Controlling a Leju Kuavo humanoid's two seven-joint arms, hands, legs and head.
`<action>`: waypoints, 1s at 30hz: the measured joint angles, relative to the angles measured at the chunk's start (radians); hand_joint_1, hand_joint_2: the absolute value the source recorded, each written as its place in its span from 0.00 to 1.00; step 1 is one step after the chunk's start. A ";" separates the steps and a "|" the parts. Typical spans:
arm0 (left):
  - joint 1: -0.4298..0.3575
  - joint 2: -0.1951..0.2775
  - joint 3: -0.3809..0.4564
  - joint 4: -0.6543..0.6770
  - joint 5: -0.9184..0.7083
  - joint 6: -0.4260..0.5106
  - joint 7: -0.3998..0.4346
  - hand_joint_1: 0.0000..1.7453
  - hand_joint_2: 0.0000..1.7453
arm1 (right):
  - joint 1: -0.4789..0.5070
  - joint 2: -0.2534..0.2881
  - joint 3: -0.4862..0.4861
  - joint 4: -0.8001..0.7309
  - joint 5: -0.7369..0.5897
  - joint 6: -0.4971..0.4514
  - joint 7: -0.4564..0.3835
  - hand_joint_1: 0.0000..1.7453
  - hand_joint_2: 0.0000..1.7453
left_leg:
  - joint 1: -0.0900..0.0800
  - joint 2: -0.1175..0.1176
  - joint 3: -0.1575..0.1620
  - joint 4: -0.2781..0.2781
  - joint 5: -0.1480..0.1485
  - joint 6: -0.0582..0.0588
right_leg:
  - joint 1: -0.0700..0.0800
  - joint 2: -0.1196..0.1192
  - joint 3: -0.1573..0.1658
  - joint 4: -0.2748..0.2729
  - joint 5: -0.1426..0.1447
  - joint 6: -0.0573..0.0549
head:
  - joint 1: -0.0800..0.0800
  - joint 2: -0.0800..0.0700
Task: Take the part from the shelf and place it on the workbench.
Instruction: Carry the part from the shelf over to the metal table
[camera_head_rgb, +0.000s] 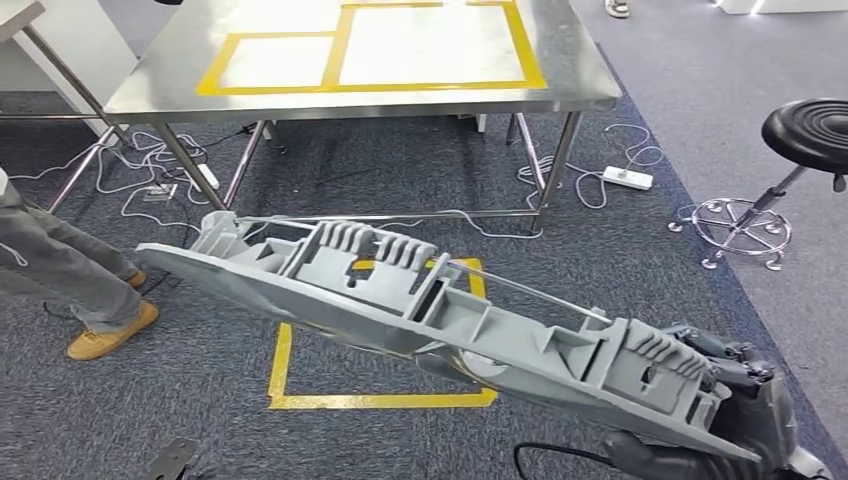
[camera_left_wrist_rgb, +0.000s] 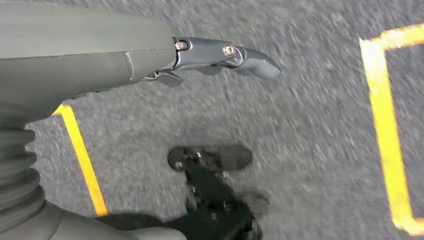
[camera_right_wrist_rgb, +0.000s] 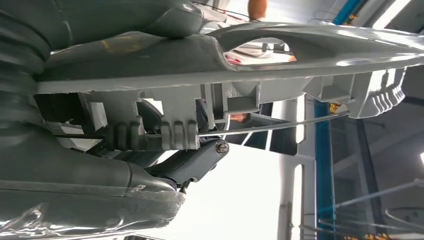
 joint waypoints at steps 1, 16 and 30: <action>0.001 0.000 0.000 0.000 0.000 0.000 0.000 0.00 1.00 | 0.000 0.000 0.000 0.000 -0.002 -0.002 0.000 1.00 1.00 | 0.000 0.001 -0.029 0.057 -0.027 -0.002 | -0.001 -0.001 0.004 -0.002 -0.002 -0.004 | -0.002 0.000; 0.006 0.000 0.000 0.000 0.006 -0.003 -0.006 0.00 1.00 | 0.000 0.000 0.003 0.000 -0.007 -0.004 0.000 1.00 1.00 | 0.006 0.006 -0.014 -0.036 0.057 0.039 | -0.002 0.004 0.006 0.104 -0.115 0.040 | 0.003 0.000; 0.005 0.002 -0.003 0.001 0.005 -0.003 -0.015 0.00 1.00 | 0.001 0.000 0.004 -0.001 -0.013 -0.004 -0.002 1.00 1.00 | -0.001 -0.003 0.073 -0.030 -0.039 0.007 | 0.001 0.008 -0.008 0.000 0.009 0.004 | 0.001 0.000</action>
